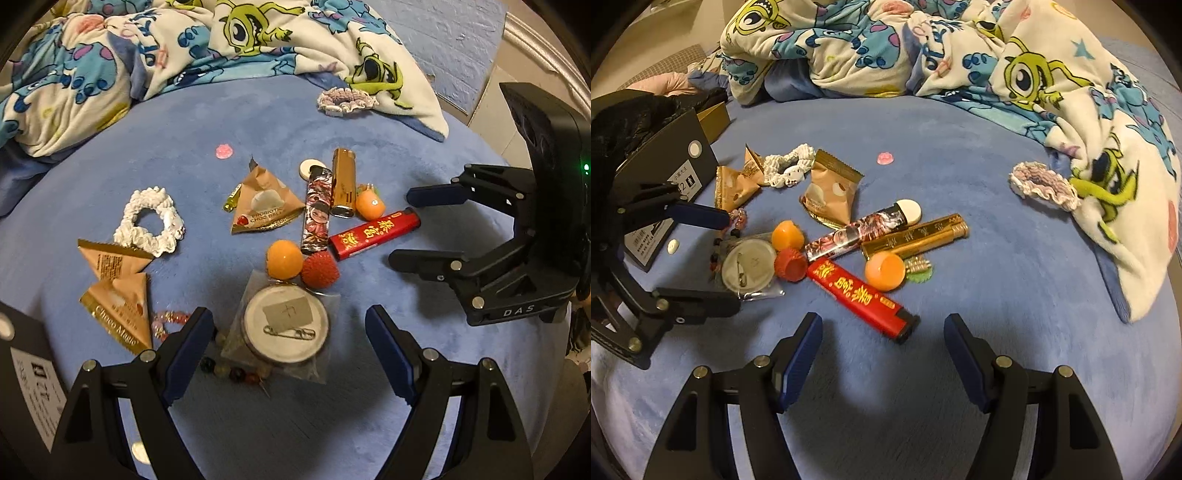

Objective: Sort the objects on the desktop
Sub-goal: 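Lower both tools toward the bagged badge and the red lighter, then grasp the bagged round badge with the left tool while the right tool grasps the red lighter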

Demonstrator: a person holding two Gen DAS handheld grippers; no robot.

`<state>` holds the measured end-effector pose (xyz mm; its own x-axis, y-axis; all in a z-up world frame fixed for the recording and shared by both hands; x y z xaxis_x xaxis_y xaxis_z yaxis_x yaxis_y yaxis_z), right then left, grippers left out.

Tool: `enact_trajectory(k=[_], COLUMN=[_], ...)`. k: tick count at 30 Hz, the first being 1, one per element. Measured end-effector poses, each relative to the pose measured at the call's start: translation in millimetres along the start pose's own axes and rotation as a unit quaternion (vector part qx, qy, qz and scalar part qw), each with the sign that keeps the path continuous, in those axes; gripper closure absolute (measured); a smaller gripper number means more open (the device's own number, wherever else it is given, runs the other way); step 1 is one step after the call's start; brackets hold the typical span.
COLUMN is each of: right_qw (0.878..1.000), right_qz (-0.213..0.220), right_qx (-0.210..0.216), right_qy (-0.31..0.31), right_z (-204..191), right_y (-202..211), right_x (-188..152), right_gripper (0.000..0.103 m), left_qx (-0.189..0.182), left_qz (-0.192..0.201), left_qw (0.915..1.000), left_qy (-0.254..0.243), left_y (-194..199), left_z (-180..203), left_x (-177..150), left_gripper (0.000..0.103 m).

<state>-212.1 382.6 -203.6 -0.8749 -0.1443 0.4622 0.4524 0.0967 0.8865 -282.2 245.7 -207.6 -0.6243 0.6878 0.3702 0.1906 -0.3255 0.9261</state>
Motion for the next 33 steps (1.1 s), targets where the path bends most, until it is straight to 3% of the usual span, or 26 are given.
enact_trajectory(k=[9, 12, 18, 22, 30, 33], right_qw=[1.0, 1.0, 0.999, 0.999, 0.999, 0.999], right_qz=[0.0, 0.003, 0.011, 0.014, 0.017, 0.017], right_qx=[0.003, 0.001, -0.008, -0.005, 0.013, 0.02], right_qy=[0.024, 0.026, 0.039, 0.04, 0.034, 0.036], right_z=[-3.4, -6.1, -14.6, -14.7, -16.3, -18.6], right_y=[-9.7, -10.9, -10.0, -8.0, 0.7, 4.5], right_x=[9.3, 9.4, 6.2, 3.8, -6.2, -10.0], right_gripper=[0.033, 0.033, 0.052, 0.056, 0.079, 0.082], left_qx=[-0.016, -0.028, -0.013, -0.019, -0.025, -0.026], left_qz=[-0.009, -0.022, -0.011, -0.008, -0.006, -0.006], left_qw=[0.9998, 0.9993, 0.9999, 0.9997, 0.9997, 0.9996], left_qy=[-0.008, -0.007, -0.001, 0.011, 0.0, 0.005], left_y=[-6.3, -13.4, -14.6, -13.5, -10.0, -8.1], left_z=[-4.6, -1.6, 2.0, 0.8, 21.5, 26.3], left_x=[1.5, 0.1, -4.7, -5.4, -13.6, -16.6], left_gripper=[0.019, 0.034, 0.038, 0.039, 0.042, 0.042])
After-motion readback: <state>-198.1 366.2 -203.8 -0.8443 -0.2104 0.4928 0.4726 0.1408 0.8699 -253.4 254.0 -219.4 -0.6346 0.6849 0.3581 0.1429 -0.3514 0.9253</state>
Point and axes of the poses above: each gripper's, at about its wrist camera, not at the fingertips, and y roughly against the way its jaws point, z to its right, x to its top, the point moved 1 cm from there along -y, roughly the way its jaws point, and after that the axes turned 7 degrees about -z, right-handed, at the moved point
